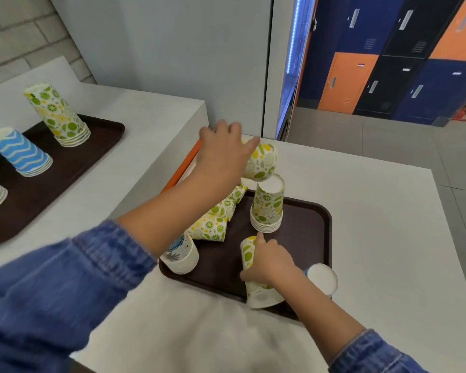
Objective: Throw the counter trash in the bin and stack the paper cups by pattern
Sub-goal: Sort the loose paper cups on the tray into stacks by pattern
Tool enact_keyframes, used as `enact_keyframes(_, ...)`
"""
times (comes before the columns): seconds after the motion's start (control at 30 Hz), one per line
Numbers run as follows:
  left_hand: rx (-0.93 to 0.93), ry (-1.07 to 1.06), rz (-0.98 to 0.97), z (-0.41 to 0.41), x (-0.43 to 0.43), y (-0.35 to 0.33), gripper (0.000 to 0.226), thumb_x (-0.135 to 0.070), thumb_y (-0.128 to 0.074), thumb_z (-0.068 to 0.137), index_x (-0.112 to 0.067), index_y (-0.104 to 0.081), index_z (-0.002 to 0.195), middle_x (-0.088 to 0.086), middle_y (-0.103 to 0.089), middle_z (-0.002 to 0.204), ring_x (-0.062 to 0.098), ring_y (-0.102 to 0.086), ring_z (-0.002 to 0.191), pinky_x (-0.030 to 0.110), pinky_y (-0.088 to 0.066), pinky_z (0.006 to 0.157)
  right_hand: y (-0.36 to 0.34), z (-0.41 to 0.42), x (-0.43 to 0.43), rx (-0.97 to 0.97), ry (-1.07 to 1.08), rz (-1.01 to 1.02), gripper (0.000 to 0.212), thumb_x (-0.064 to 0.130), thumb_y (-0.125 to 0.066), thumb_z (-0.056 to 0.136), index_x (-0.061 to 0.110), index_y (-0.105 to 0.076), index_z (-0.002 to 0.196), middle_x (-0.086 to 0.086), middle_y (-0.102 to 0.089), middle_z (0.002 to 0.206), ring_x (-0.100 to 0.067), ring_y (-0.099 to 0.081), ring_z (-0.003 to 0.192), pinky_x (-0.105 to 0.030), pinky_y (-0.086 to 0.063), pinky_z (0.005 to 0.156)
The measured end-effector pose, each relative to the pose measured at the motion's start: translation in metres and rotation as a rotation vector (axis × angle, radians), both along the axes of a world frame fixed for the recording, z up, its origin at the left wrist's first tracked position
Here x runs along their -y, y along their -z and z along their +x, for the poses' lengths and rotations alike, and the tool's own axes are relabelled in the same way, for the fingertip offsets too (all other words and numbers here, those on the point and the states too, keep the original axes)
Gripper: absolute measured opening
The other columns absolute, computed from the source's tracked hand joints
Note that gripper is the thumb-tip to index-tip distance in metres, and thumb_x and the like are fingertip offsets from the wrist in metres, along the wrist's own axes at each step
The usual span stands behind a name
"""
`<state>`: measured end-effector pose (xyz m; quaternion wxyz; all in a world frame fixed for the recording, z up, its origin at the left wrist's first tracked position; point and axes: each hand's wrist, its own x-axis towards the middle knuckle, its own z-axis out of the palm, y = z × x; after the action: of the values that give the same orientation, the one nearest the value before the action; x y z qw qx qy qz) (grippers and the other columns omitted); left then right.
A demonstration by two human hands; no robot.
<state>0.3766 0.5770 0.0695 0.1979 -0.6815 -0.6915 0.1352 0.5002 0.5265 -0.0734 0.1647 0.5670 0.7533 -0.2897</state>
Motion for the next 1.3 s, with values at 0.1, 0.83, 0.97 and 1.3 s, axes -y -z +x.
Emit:
enact_keyframes(0.1,-0.188,0.178,-0.068,0.018,-0.026,-0.007,0.08,-0.036,-0.069,0.08,-0.023,-0.025,0.145,0.011,-0.044,0.133,0.032,-0.041,0.121,0.046,-0.036,0.093,-0.03,0.011,-0.005,-0.199,0.077,0.012,0.109,0.05,-0.069,0.071,0.015,-0.004,0.151,-0.014,-0.036,0.144,-0.032,-0.044,0.127,-0.035,-0.043,0.091)
enact_keyframes(0.83,0.69,0.079,-0.402,-0.049,-0.053,0.062,0.102,-0.039,-0.082,0.068,-0.02,-0.024,0.149,0.007,-0.033,0.143,0.024,-0.037,0.13,0.034,-0.038,0.103,-0.085,0.04,-0.111,-1.091,0.414,0.488,0.092,0.027,-0.082,0.055,0.031,-0.036,0.134,0.002,-0.052,0.126,-0.014,-0.054,0.113,-0.041,-0.053,0.092)
enact_keyframes(0.97,0.549,-0.054,-0.555,-0.088,-0.043,0.064,0.076,-0.049,-0.076,0.072,-0.02,-0.046,0.136,0.002,-0.048,0.134,0.021,-0.05,0.119,0.035,-0.045,0.097,-0.054,0.025,-0.128,-1.022,0.313,0.407,0.097,0.023,-0.088,0.056,0.022,-0.035,0.137,0.0,-0.046,0.133,-0.015,-0.051,0.116,-0.036,-0.052,0.094)
enact_keyframes(1.3,0.478,0.1,-0.509,-0.119,-0.051,0.11,0.053,-0.045,-0.072,0.078,-0.025,-0.056,0.124,-0.003,-0.055,0.122,0.016,-0.054,0.107,0.034,-0.049,0.088,0.023,0.044,-0.125,-0.791,0.229,0.315,0.095,0.02,-0.09,0.054,0.019,-0.038,0.134,0.0,-0.043,0.133,-0.015,-0.047,0.121,-0.03,-0.042,0.098)
